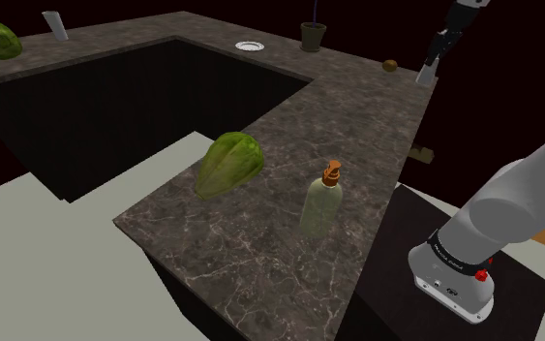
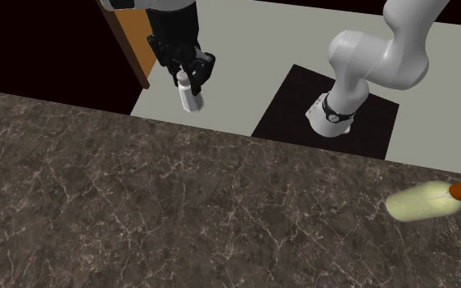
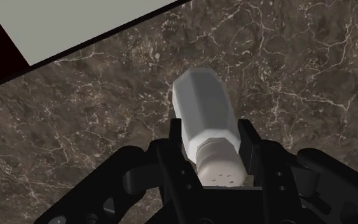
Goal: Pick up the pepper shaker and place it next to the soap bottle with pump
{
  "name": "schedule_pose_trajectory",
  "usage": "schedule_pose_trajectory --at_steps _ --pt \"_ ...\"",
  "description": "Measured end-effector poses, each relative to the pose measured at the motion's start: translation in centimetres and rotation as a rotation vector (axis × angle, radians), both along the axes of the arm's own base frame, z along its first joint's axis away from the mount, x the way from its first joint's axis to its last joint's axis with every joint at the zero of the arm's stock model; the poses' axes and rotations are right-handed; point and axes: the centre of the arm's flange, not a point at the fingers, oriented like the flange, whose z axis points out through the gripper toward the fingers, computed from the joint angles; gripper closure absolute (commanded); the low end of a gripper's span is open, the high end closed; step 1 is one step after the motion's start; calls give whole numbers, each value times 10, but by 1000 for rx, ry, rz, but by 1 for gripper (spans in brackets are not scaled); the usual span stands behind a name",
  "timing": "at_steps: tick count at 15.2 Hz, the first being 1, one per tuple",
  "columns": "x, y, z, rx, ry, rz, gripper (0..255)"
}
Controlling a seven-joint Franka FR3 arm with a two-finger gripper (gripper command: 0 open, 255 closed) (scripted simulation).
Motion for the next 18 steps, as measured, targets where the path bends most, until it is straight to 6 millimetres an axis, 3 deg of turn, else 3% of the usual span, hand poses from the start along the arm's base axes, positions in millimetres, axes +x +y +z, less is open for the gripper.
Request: schedule_pose_trajectory --at_steps 13,18 --pt "1 0 68 0 0 0 255" --pt "-14 50 73 2 0 2 255"
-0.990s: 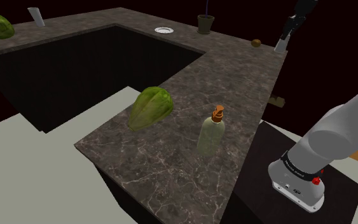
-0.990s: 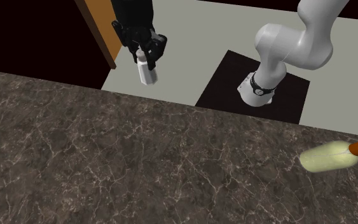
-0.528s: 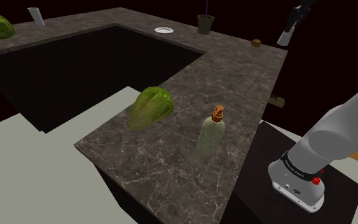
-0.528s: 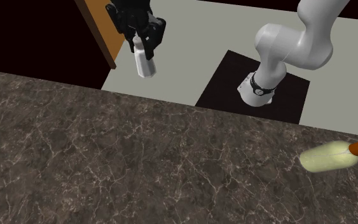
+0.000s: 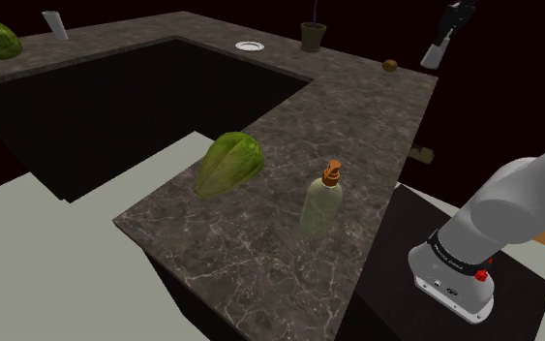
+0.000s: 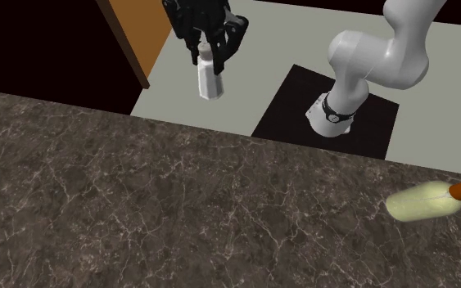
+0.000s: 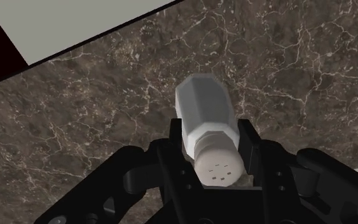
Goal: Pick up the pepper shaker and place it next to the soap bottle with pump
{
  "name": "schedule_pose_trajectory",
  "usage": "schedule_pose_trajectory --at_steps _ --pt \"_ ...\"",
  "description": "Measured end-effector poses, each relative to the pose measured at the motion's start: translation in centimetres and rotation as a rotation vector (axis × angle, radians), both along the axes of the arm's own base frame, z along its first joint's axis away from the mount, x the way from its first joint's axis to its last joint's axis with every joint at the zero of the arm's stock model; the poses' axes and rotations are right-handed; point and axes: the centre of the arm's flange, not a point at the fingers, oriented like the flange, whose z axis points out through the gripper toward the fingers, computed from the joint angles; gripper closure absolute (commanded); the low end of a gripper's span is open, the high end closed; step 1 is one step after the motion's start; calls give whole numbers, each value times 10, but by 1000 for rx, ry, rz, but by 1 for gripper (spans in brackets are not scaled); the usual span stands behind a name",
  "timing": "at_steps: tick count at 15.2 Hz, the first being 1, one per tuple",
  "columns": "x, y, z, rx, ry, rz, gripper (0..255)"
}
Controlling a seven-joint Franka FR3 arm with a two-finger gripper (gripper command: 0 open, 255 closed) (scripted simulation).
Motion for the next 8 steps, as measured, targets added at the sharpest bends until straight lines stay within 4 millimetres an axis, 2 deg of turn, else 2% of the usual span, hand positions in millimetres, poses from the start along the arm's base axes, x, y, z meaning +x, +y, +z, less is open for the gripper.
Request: schedule_pose_trajectory --at_steps 8 --pt "-24 102 -1 -1 0 0 255"
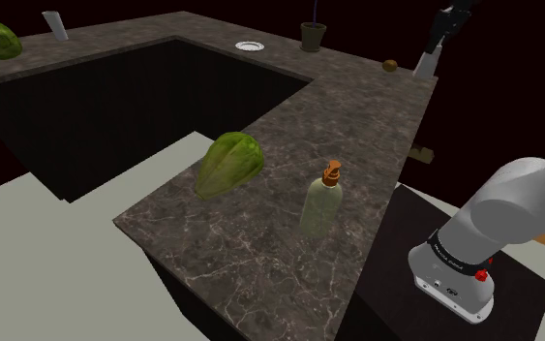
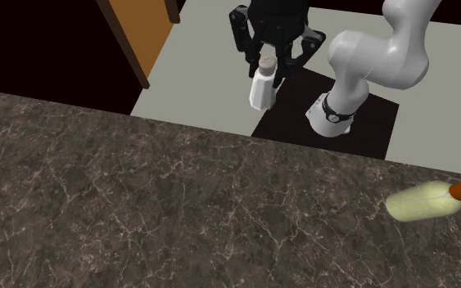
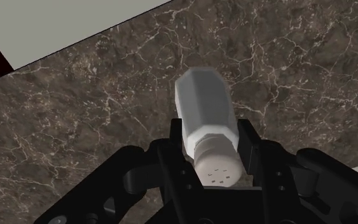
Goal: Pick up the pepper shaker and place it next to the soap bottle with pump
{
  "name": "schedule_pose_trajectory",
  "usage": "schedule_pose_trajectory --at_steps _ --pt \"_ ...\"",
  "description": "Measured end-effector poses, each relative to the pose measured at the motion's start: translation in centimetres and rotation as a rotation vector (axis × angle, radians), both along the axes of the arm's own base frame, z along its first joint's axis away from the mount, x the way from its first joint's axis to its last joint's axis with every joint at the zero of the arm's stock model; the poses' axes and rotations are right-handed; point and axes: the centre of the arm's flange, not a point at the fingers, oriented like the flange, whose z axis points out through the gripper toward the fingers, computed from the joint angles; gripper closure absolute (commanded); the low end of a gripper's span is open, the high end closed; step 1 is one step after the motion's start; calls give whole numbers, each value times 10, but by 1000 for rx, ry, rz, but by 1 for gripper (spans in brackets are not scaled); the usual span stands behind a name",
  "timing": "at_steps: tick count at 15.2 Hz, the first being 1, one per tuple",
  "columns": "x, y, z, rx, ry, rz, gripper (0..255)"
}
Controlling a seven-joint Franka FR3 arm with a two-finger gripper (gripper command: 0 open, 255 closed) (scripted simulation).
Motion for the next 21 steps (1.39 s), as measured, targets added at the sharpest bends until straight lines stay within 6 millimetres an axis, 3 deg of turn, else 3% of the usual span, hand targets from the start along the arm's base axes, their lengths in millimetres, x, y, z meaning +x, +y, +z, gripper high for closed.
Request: schedule_pose_trajectory --at_steps 21 --pt "-72 268 1 -1 0 -1 255"
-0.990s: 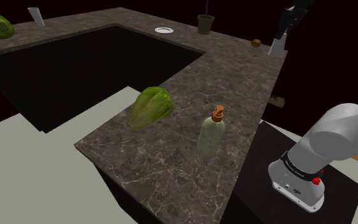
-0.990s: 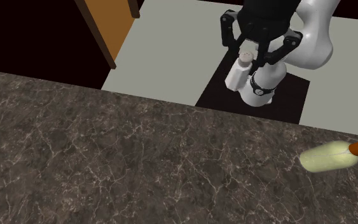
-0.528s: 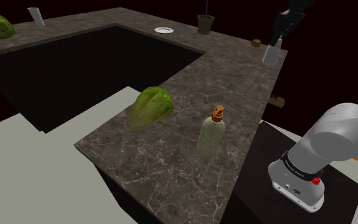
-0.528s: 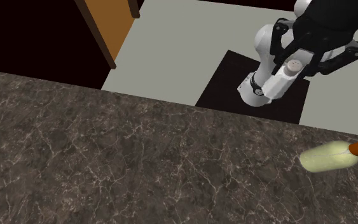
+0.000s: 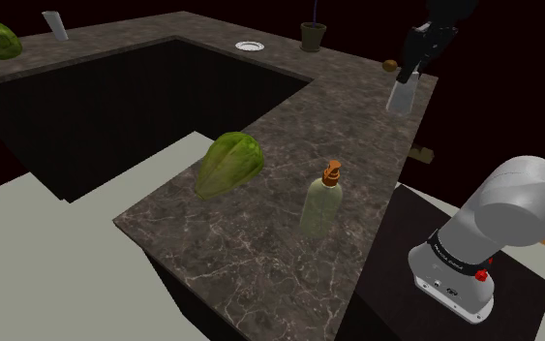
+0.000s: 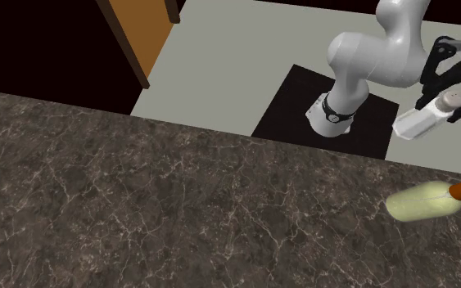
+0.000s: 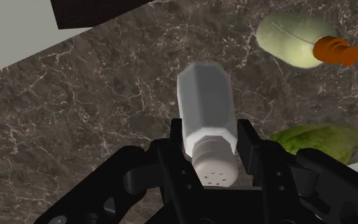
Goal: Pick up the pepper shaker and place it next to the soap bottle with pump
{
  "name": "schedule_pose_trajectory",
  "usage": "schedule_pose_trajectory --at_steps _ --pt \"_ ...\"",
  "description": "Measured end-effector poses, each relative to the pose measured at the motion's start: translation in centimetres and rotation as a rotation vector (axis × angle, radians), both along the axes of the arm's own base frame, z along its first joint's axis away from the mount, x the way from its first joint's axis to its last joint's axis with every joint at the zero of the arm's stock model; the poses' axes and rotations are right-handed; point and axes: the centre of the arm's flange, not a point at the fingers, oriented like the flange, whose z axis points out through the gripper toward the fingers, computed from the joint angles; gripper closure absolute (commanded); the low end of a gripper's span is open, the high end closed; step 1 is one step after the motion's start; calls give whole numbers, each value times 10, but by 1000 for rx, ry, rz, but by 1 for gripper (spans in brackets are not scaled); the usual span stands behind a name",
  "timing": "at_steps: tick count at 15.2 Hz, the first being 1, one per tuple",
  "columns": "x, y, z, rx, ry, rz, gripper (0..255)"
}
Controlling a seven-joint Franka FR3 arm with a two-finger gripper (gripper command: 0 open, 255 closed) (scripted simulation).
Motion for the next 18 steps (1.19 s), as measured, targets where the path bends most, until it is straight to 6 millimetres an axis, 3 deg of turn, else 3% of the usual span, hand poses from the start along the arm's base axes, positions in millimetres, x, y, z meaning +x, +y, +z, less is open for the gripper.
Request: schedule_pose_trajectory --at_steps 9,18 --pt "-27 111 -2 -1 0 0 255" --pt "-32 119 -47 0 1 -1 255"
